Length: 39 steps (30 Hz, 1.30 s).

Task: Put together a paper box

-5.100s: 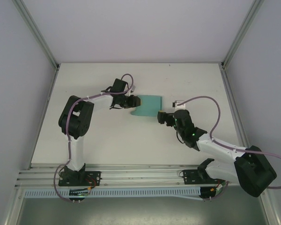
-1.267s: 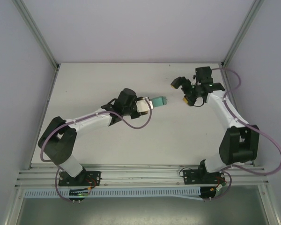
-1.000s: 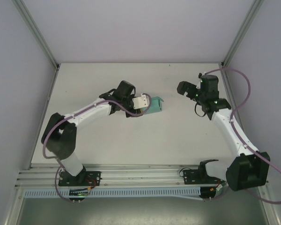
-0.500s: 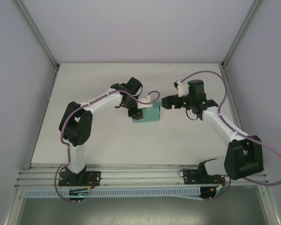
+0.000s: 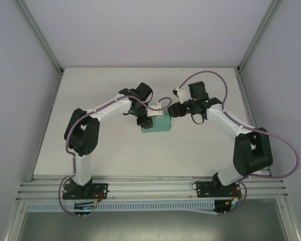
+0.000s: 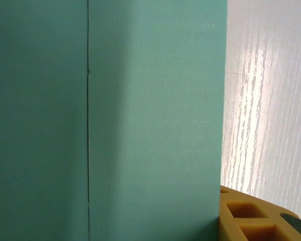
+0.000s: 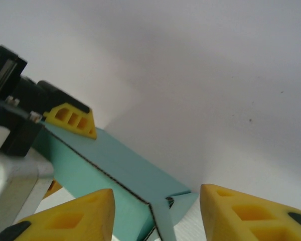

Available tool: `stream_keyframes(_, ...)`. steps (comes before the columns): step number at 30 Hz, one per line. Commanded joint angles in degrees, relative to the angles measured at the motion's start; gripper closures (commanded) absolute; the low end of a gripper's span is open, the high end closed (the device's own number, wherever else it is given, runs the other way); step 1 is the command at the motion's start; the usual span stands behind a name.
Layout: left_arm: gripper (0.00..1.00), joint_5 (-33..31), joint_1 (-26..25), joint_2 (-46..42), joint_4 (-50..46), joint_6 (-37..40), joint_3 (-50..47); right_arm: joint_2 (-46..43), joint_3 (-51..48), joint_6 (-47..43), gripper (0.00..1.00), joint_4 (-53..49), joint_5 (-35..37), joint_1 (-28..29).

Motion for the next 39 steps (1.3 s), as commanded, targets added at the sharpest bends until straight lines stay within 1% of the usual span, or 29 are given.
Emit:
stream_keyframes(1, 0.59, 0.4, 0.2, 2.0, -3.4, 0.8, 1.2, 0.4, 1.3, -2.6, 0.60, -3.1, -1.5, 0.5)
stream_keyframes(2, 0.59, 0.3, 0.2, 2.0, -3.6, 0.7, 1.5, 0.4, 1.5, -2.8, 0.62, -3.3, -1.3, 0.6)
stream_keyframes(7, 0.59, 0.4, 0.2, 1.7, -3.3, 0.5, 1.9, 1.1, 3.4, -3.2, 0.83, -7.2, -0.5, 1.3)
stream_keyframes(9, 0.59, 0.1, 0.2, 1.6, -2.9, 0.0, 1.9, 1.3, 3.9, -3.0, 0.86, -8.9, 0.0, 2.1)
stream_keyframes(12, 0.58, 0.0, 0.3, 1.8, -2.1, -2.0, 2.7, 1.1, 2.9, 0.6, 1.00, -7.5, 3.5, 3.8)
stream_keyframes(14, 0.57, 1.0, 0.2, 1.9, -1.4, -2.8, 3.4, 0.9, 1.7, 4.2, 1.00, -5.2, 4.6, 4.9)
stream_keyframes(16, 0.54, 1.6, 0.0, 2.0, -0.8, -3.5, 4.3, 0.1, -0.7, 8.7, 1.00, -1.6, 7.8, 6.3)
stream_keyframes(20, 0.54, 0.5, 0.1, 2.9, -0.1, -6.0, 6.0, -2.0, -5.2, 21.5, 1.00, 6.5, 18.7, 9.7)
stream_keyframes(22, 0.54, 0.6, 0.1, 3.5, -0.1, -6.8, 6.7, -2.9, -7.8, 26.3, 1.00, 11.6, 20.5, 10.9)
stream_keyframes(24, 0.54, 1.0, 0.0, 3.9, -0.1, -7.2, 6.8, -3.4, -10.2, 28.8, 1.00, 16.1, 21.2, 12.5)
stream_keyframes(29, 0.54, 0.6, 0.1, 3.4, 0.8, -7.4, 5.6, -5.1, -15.5, 28.0, 1.00, 20.1, 25.9, 13.3)
stream_keyframes(31, 0.49, 0.8, 0.1, 3.1, 1.3, -7.5, 5.1, -5.4, -18.6, 26.5, 1.00, 22.4, 28.0, 13.8)
stream_keyframes(34, 0.49, 0.7, 0.0, 3.0, 1.7, -7.9, 4.9, -5.8, -24.7, 22.8, 1.00, 28.9, 27.5, 14.5)
stream_keyframes(35, 0.47, 0.5, 0.0, 3.0, 1.7, -8.1, 4.9, -5.7, -26.9, 21.5, 1.00, 31.9, 26.4, 14.6)
stream_keyframes(37, 0.46, 0.3, 0.0, 3.1, 1.8, -8.6, 5.0, -5.0, -30.5, 20.8, 1.00, 37.0, 26.7, 14.8)
stream_keyframes(38, 0.41, 0.4, 0.1, 3.0, 1.8, -9.0, 5.0, -4.4, -31.9, 20.7, 1.00, 39.2, 27.4, 14.8)
stream_keyframes(39, 0.40, 0.4, 0.0, 2.9, 1.7, -9.1, 5.0, -3.8, -32.5, 21.4, 1.00, 39.8, 28.9, 14.9)
